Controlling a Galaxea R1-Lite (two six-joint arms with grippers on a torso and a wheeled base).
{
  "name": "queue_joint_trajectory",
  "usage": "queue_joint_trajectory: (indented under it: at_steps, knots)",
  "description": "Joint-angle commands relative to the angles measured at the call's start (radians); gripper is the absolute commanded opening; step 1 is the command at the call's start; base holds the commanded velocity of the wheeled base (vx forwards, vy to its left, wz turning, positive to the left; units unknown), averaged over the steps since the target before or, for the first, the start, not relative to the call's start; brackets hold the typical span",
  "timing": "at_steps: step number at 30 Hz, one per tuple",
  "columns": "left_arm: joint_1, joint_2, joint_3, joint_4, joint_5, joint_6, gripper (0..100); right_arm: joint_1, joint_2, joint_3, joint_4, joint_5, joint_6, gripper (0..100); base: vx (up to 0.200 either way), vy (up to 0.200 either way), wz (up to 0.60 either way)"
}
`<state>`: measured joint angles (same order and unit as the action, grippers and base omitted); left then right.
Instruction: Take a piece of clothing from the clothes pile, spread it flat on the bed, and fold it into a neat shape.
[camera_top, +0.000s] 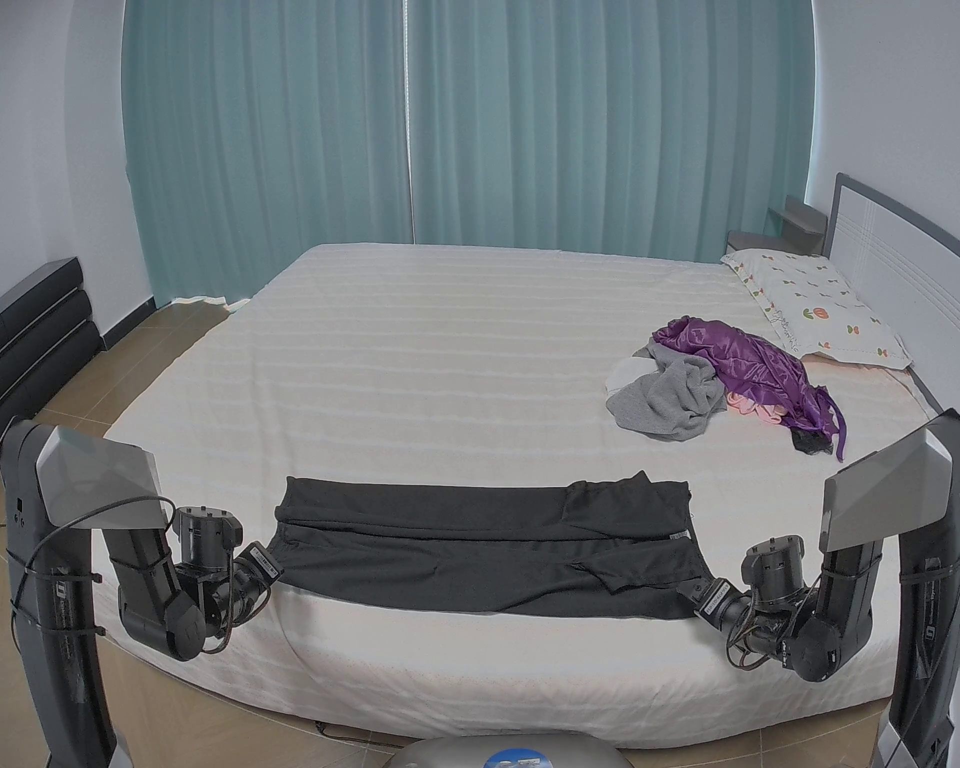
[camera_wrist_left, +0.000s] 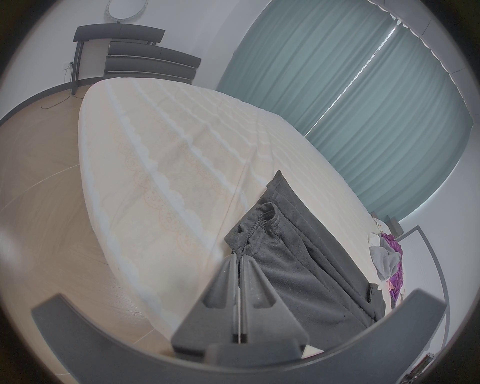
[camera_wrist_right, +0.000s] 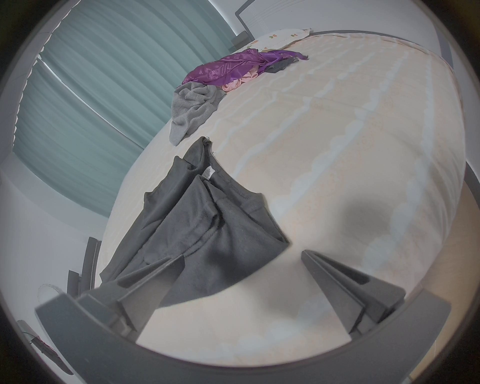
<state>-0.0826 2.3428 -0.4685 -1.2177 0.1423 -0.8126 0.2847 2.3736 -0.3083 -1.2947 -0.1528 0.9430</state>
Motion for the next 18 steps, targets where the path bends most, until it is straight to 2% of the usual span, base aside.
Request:
queue_joint_trajectory:
  at_steps: [1,9,18]
  knots:
    - [0.000,0.000,0.001,0.000,0.000,-0.002,0,-0.009,0.039,-0.049,0.002,-0.001,0.000,0,0.000,0.000,0.00]
    - [0.000,0.000,0.001,0.003,-0.001,-0.002,0,-0.018,0.044,-0.057,-0.003,-0.005,-0.012,0,0.000,0.000,0.00]
    - [0.001,-0.011,0.011,0.007,-0.001,0.003,0,-0.078,0.004,-0.034,-0.012,0.012,-0.012,0,0.000,0.000,0.00]
